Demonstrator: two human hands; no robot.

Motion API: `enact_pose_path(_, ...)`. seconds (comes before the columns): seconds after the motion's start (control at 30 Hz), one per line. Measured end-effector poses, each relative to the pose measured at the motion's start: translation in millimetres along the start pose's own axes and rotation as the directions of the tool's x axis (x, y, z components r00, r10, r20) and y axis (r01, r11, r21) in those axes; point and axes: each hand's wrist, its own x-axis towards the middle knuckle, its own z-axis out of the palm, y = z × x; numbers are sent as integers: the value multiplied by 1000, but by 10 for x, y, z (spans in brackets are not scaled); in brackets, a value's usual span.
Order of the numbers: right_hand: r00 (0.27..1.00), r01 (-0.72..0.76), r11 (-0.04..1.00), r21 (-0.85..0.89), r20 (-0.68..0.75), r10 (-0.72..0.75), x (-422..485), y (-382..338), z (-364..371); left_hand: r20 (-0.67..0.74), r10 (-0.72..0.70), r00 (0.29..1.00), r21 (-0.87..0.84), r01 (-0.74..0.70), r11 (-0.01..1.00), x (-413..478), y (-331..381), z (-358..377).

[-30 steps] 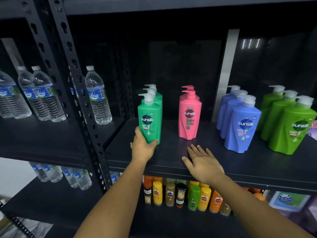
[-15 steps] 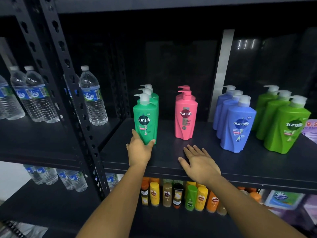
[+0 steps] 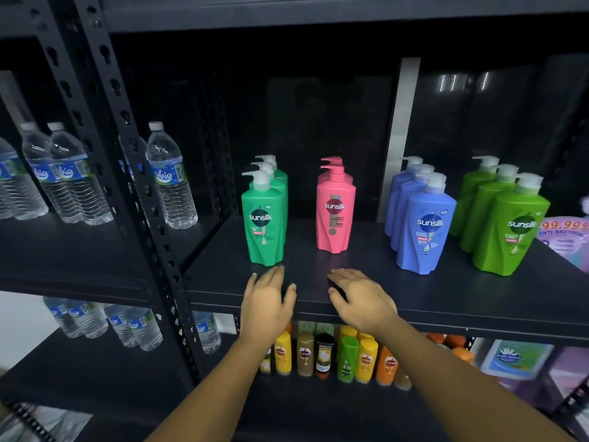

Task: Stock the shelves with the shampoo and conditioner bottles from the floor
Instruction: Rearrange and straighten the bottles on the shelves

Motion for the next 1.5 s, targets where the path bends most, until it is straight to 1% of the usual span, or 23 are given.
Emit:
enact_pose_path(0.13, 997, 60, 998, 8, -47, -60, -93, 60, -36, 34, 76, 997, 10, -76, 997, -153, 138, -3)
enact_pose_path(0.27, 991, 101, 992, -81, -77, -107, -303, 164, -19, 101, 154, 983, 48, -159, 986, -266, 217, -6)
enact_pose_path(0.33, 990, 115, 985, -127, -72, -125, -456, 239, -14, 131, 187, 974, 36, -193, 980, -313, 267, -4)
enact_pose_path(0.43, 989, 113, 980, -165, -72, -127, -701, 361, -20, 160, 277, 947, -36, -275, 961, -390, 396, 13)
enact_pose_path(0.53, 987, 83, 987, -134, -126, -100, -946, 433, -22, 136, 362, 922, -122, -347, 930, -532, 581, 42)
enact_pose_path(0.6, 978, 85, 991, -105, -179, -103, -1139, 445, -2, 100, 385, 917, -191, -362, 912, -677, 686, 75)
enact_pose_path(0.67, 972, 96, 992, -77, -206, -110, -1360, 439, 26, 119, 384, 916, -248, -347, 905, -835, 765, 115)
enact_pose_path(0.73, 973, 102, 994, -46, -202, -110, -1575, 441, 78, 186, 370, 910, -269, -315, 910, -981, 804, 181)
enact_pose_path(0.8, 982, 86, 996, -33, -165, -91, -1756, 458, 166, 280, 348, 895, -260, -279, 925, -1118, 816, 274)
enact_pose_path(0.87, 996, 38, 999, -23, -79, -39, -1893, 493, 291, 402, 310, 862, -235, -230, 944, -1255, 800, 387)
enact_pose_path(0.93, 999, -29, 1000, -5, 42, 29, -2006, 551, 448, 508, 268, 818, -194, -194, 962, -1392, 786, 492)
enact_pose_path(1.03, 982, -85, 996, -11, 167, 86, -2137, 639, 700, 602, 219, 768, -147, -162, 976, -1578, 804, 624)
enact_pose_path(1.1, 970, -116, 993, 3, 216, 112, -2197, 704, 872, 650, 174, 740, -124, -123, 985, -1706, 797, 757)
enact_pose_path(1.2, 946, -143, 990, 9, 294, 134, -2261, 874, 1166, 710, 101, 696, -57, -86, 995, -1919, 716, 1083)
enact_pose_path(1.27, 931, -163, 986, 21, 333, 146, -2317, 1034, 1393, 727, 33, 686, -23, -23, 999, -2095, 639, 1358)
enact_pose_path(1.37, 923, -182, 982, 48, 352, 154, -2416, 1317, 1800, 706, -50, 707, 6, 64, 998, -2357, 540, 1817)
enact_pose_path(1.5, 925, -152, 985, 88, 364, 110, -2527, 1717, 2469, 657, -143, 741, 51, 145, 988, -2781, 441, 2420)
